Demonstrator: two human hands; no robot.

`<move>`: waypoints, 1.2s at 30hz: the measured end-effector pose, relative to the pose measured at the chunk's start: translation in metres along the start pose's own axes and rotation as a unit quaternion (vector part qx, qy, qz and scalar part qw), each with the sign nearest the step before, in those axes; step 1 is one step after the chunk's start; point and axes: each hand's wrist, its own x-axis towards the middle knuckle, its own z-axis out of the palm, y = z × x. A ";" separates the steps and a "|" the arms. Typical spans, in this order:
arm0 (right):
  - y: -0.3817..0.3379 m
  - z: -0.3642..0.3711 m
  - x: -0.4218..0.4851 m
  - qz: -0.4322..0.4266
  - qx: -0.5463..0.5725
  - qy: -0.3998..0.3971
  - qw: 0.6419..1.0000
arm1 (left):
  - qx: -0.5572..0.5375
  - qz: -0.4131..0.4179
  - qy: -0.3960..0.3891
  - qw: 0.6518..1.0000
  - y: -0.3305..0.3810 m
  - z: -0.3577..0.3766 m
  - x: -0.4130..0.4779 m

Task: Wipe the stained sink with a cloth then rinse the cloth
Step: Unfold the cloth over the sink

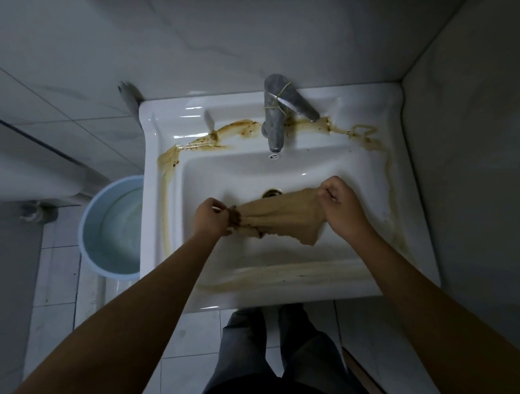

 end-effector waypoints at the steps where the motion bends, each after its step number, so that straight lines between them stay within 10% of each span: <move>1: 0.003 -0.001 0.001 0.011 -0.005 0.002 1.000 | -0.083 -0.032 -0.005 0.996 0.003 0.003 0.000; 5: 0.015 -0.003 0.001 0.057 0.009 0.026 0.998 | -0.236 -0.084 -0.091 0.964 0.019 0.012 -0.009; 9: 0.019 -0.012 0.004 0.080 0.027 0.061 0.995 | -0.134 -0.049 -0.197 0.970 0.018 0.006 -0.009; 16: 0.025 -0.022 0.008 0.072 -0.060 0.039 0.995 | 0.157 0.081 -0.028 0.984 0.004 -0.011 0.011; 26: 0.016 -0.039 0.029 0.095 -0.019 0.071 0.993 | -0.154 0.002 -0.023 0.988 0.035 -0.043 0.007; 36: 0.012 -0.049 0.035 0.097 -0.012 0.057 0.994 | 0.037 0.143 0.001 0.989 0.030 -0.046 -0.003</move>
